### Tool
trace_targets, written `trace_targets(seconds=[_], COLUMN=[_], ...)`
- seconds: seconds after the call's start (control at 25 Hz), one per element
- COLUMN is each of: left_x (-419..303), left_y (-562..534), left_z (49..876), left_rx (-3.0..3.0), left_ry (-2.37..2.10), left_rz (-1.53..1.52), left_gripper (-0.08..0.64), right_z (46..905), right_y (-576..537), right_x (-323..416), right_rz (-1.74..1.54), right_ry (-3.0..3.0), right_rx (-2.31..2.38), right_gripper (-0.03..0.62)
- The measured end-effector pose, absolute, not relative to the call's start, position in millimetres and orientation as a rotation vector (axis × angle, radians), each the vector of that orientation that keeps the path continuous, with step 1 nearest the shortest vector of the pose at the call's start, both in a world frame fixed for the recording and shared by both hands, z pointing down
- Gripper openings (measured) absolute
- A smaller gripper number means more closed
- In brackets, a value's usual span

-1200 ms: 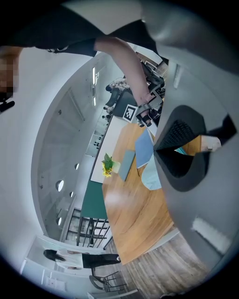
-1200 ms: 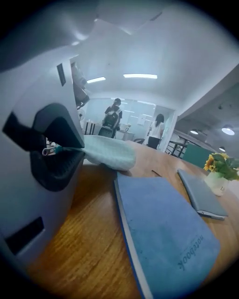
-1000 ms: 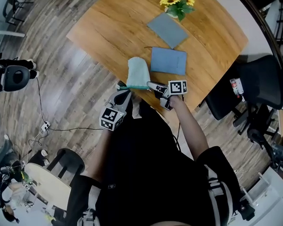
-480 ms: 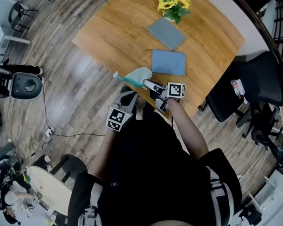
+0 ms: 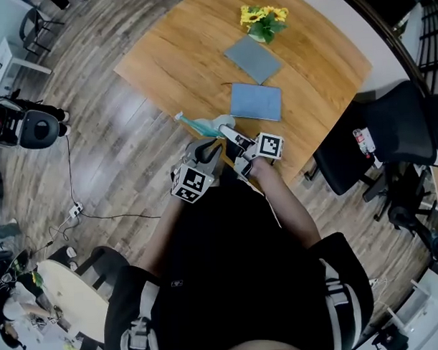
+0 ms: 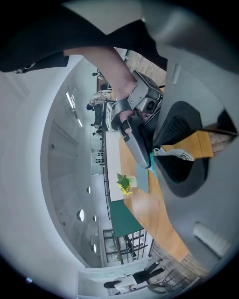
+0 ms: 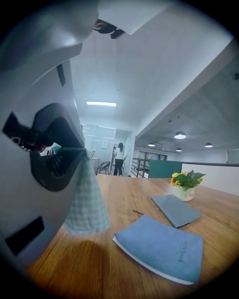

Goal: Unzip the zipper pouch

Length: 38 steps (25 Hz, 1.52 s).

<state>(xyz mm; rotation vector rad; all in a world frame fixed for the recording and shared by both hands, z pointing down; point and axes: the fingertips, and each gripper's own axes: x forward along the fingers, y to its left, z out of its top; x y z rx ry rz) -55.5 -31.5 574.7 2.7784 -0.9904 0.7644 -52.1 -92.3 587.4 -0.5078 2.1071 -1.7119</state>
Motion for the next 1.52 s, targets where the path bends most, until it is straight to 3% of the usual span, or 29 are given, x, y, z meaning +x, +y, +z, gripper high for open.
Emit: trace_targets(seconds=[0.12,0.84,1.52], left_x=[-48.9,-42.6,-55.6], left_y=[-30.4,-51.3,-54.1], left_z=[574.4,531.5,519.0], left_rx=[2.753,2.746,2.736], left_ry=[-1.020,-1.310,-1.366], left_rz=[0.786,0.711,0.639], left_gripper=[0.099,0.123,0.005], right_z=[579.2,538.1,526.6], right_y=[-91.6,-97.6,-95.8], right_x=[-47.6,-28.8,-29.4], right_rz=[-1.694,-1.632,-1.592], right_ry=[2.074,1.885,1.928], right_rx=[-0.534,-0.597,-0.594], right_gripper=[0.020,0.017,0.015])
